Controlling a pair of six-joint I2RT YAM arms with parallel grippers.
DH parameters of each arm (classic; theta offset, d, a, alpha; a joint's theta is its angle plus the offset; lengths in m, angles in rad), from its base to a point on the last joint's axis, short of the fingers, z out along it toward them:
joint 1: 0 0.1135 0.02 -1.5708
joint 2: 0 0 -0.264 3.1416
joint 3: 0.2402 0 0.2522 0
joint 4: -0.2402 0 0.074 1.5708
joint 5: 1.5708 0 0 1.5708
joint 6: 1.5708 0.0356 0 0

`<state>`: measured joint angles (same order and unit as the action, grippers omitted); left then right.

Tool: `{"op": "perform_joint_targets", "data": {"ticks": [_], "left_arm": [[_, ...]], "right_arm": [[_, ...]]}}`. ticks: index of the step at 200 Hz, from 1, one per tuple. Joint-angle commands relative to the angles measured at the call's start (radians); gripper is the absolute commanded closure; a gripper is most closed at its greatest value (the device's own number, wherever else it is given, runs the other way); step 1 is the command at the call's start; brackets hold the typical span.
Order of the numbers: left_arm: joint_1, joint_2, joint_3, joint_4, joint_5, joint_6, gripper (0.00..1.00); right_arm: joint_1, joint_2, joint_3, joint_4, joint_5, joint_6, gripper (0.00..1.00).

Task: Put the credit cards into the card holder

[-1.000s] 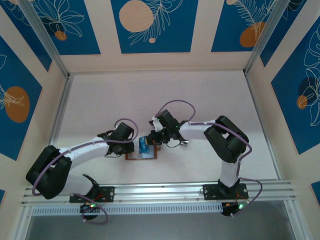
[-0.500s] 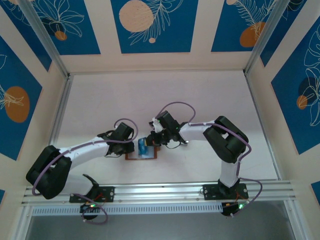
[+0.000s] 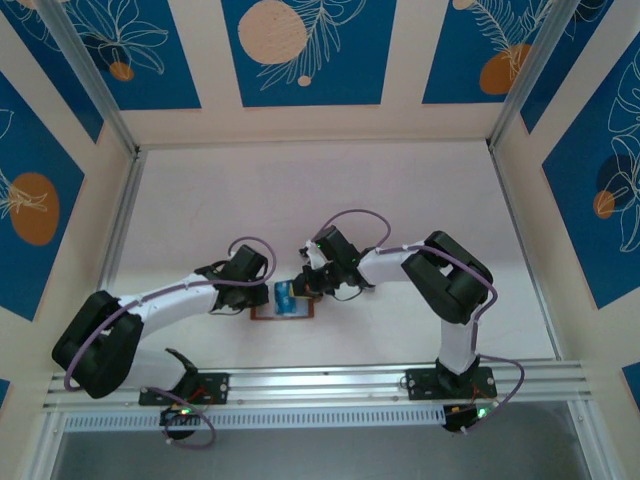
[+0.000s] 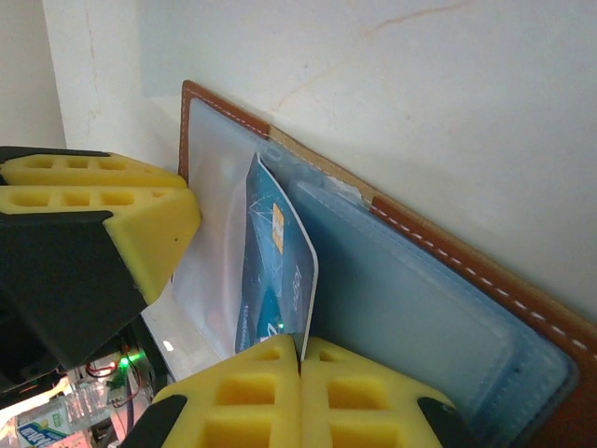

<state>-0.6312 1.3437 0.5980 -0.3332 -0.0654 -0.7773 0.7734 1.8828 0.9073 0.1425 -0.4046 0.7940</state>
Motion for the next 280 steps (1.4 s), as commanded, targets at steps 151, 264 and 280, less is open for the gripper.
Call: {"op": "perform_joint_targets", "data": {"ticks": [151, 264, 280], "left_arm": [[0.010, 0.031, -0.031, -0.041, -0.027, 0.001, 0.82], [0.011, 0.024, -0.047, -0.034, -0.026, -0.005, 0.82], [0.010, 0.022, -0.048, -0.034, -0.025, -0.005, 0.82]], "right_arm": [[0.046, -0.003, -0.049, -0.122, 0.079, 0.054, 1.00], [0.008, 0.018, 0.008, -0.143, 0.101, 0.041, 1.00], [0.000, 0.012, 0.007, -0.138, 0.123, 0.059, 1.00]]}}
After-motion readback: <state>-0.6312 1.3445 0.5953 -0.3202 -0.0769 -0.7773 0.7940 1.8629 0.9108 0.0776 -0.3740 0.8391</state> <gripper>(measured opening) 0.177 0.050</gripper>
